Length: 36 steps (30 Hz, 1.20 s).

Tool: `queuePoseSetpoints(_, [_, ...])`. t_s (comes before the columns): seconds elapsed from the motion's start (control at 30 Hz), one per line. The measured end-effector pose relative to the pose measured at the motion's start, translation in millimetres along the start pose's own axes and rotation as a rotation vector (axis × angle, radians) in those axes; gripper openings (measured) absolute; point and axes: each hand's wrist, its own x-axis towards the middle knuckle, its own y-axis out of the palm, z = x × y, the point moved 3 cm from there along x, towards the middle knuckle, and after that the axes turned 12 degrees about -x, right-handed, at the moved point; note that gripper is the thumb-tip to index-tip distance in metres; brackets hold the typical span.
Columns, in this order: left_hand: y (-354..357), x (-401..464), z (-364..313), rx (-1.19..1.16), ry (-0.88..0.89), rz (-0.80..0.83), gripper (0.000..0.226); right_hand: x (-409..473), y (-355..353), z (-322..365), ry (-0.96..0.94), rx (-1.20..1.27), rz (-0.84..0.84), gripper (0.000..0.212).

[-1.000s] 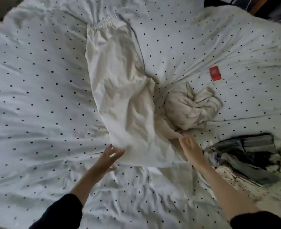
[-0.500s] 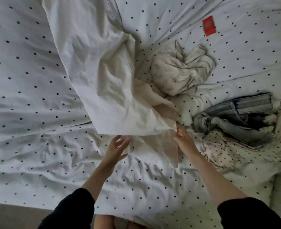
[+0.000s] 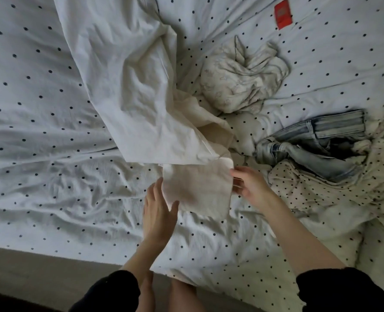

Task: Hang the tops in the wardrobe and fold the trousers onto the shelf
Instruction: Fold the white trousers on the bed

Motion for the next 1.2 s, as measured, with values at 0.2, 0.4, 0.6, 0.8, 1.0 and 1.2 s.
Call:
queuePoseSetpoints(0.2, [19, -26, -41, 0.262, 0.39, 0.128, 0.089, -24, 18, 19, 0.039, 0.092, 0.199, 0.009])
queuePoseSetpoints(0.4, [13, -13, -59, 0.122, 0.159, 0.005, 0.047, -31, 34, 35, -0.029, 0.194, 0.275, 0.011])
queuePoseSetpoints(0.6, [-34, 14, -55, -0.169, 0.073, -0.123, 0.017, 2, 17, 5, 0.05, -0.096, -0.09, 0.019])
queuePoseSetpoints(0.8, [-51, 27, -48, -0.187, 0.101, -0.151, 0.017, -5, 52, -28, 0.116, -0.322, 0.022, 0.019])
queuePoseSetpoints(1.0, [-56, 10, -48, -0.215, 0.162, -0.135, 0.011, -21, 66, -29, -0.116, -0.214, -0.13, 0.015])
queuePoseSetpoints(1.2, [-76, -21, -69, -0.17, 0.314, -0.11, 0.015, -68, 48, -35, -0.153, 0.087, -0.156, 0.014])
